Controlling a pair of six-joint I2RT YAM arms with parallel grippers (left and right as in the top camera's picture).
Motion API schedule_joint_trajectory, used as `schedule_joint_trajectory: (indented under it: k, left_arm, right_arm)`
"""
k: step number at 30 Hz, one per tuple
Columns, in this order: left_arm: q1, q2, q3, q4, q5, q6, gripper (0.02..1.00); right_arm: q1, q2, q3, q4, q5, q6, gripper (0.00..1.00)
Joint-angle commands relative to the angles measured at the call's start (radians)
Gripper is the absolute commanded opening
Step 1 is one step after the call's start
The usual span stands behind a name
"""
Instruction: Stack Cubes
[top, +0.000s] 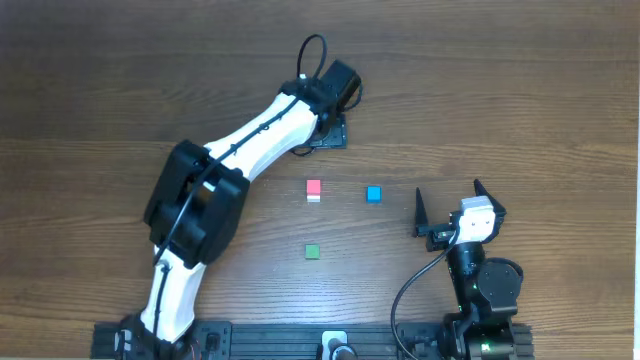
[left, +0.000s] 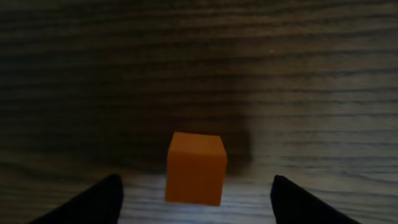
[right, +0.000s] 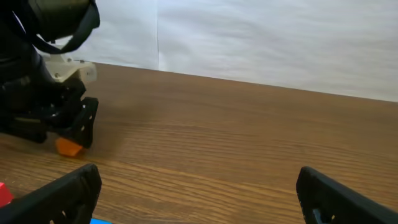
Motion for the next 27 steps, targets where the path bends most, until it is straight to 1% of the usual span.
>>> schedule_joint_trajectory:
  k: [1, 3, 7, 11, 21, 25, 27]
  left_arm:
    - [0.005, 0.021, 0.008, 0.012, 0.015, 0.014, 0.684]
    - [0.008, 0.028, 0.008, 0.011, 0.019, 0.014, 0.665]
    - [0.008, 0.031, 0.008, 0.018, 0.021, 0.015, 0.59]
    - [0.011, 0.038, 0.008, 0.018, 0.023, 0.014, 0.553]
    - [0.018, 0.045, 0.008, 0.018, 0.031, 0.014, 0.393]
    - [0.027, 0.045, 0.008, 0.014, 0.041, 0.011, 0.305]
    - [0.028, 0.045, 0.008, 0.014, 0.042, 0.011, 0.286]
  right_arm:
    - [-0.006, -0.008, -0.009, 0.002, -0.008, -0.001, 0.993]
    - [-0.006, -0.008, -0.009, 0.002, -0.008, -0.001, 0.993]
    - [-0.006, -0.008, -0.009, 0.002, -0.008, -0.001, 0.993]
    - [-0.006, -0.008, -0.009, 0.002, -0.008, -0.001, 0.991]
    - [-0.006, -0.008, -0.009, 0.002, -0.008, -0.001, 0.993]
    - [-0.006, -0.008, -0.009, 0.002, -0.008, -0.001, 0.993]
    - [-0.006, -0.008, -0.009, 0.002, -0.008, -0.001, 0.993]
